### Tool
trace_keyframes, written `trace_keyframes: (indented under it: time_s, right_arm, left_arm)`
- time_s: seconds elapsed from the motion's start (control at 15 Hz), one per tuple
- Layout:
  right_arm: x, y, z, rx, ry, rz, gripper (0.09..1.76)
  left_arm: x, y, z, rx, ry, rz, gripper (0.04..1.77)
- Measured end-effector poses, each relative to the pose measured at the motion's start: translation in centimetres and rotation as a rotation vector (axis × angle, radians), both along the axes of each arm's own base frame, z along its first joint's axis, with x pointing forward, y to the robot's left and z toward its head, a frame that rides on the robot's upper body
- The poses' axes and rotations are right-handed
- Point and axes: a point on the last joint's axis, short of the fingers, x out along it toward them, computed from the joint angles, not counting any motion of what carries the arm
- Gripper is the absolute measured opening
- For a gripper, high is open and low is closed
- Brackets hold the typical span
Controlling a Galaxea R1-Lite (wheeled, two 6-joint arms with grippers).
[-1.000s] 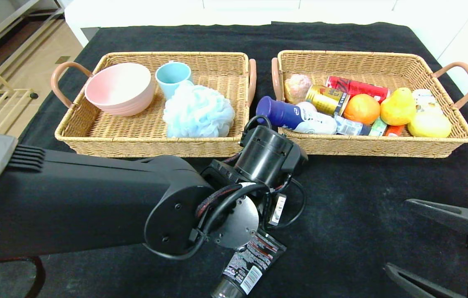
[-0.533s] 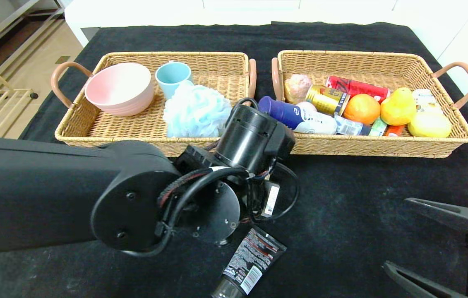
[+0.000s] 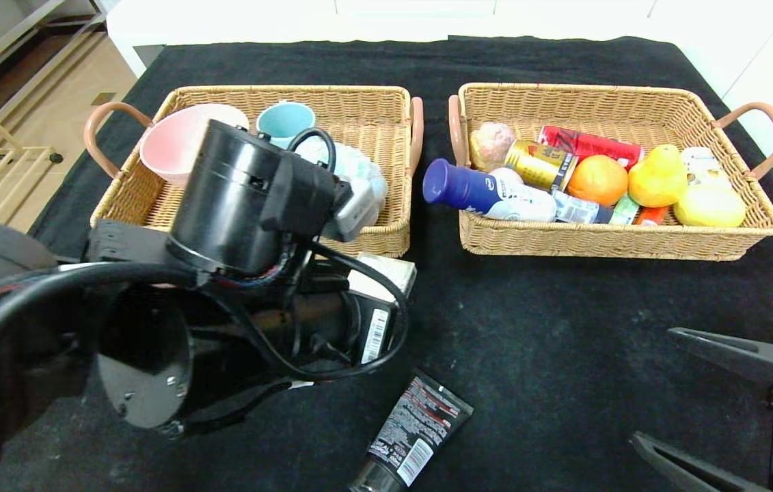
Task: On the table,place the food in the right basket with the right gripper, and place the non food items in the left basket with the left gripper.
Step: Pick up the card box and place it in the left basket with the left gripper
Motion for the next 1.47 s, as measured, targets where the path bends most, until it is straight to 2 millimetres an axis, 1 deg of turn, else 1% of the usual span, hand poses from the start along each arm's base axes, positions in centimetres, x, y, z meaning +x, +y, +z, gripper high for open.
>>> trace_keyframes:
  time_s: [0.27,0.6,0.73,0.87,1.07,1.27,1.47]
  right_arm:
    - [0.0,0.0,-0.1,-0.003,0.004,0.000,1.71]
    - [0.2,0.1,-0.2,-0.006,0.013,0.000,1.71]
    - [0.2,0.1,-0.2,-0.006,0.013,0.000,1.71]
    - [0.2,0.1,-0.2,-0.006,0.011,-0.002,1.71]
    - [0.2,0.1,-0.2,-0.005,0.010,-0.002,1.71]
    - [0.2,0.1,-0.1,-0.004,0.009,-0.002,1.71]
    - [0.2,0.1,-0.2,-0.005,0.009,0.000,1.71]
  left_arm:
    - [-0.9,3.3,-0.2,-0.013,0.009,0.032,1.03]
    - [-1.1,8.1,2.2,-0.058,-0.072,0.164,1.03]
    - [-0.7,10.0,2.8,-0.070,-0.097,0.239,1.03]
    - [0.0,11.6,3.1,-0.079,-0.112,0.311,1.03]
    - [1.9,13.2,4.4,-0.128,-0.167,0.365,1.03]
    - [4.1,13.8,5.1,-0.151,-0.229,0.400,1.03]
    - [6.5,13.8,5.0,-0.142,-0.293,0.411,1.03]
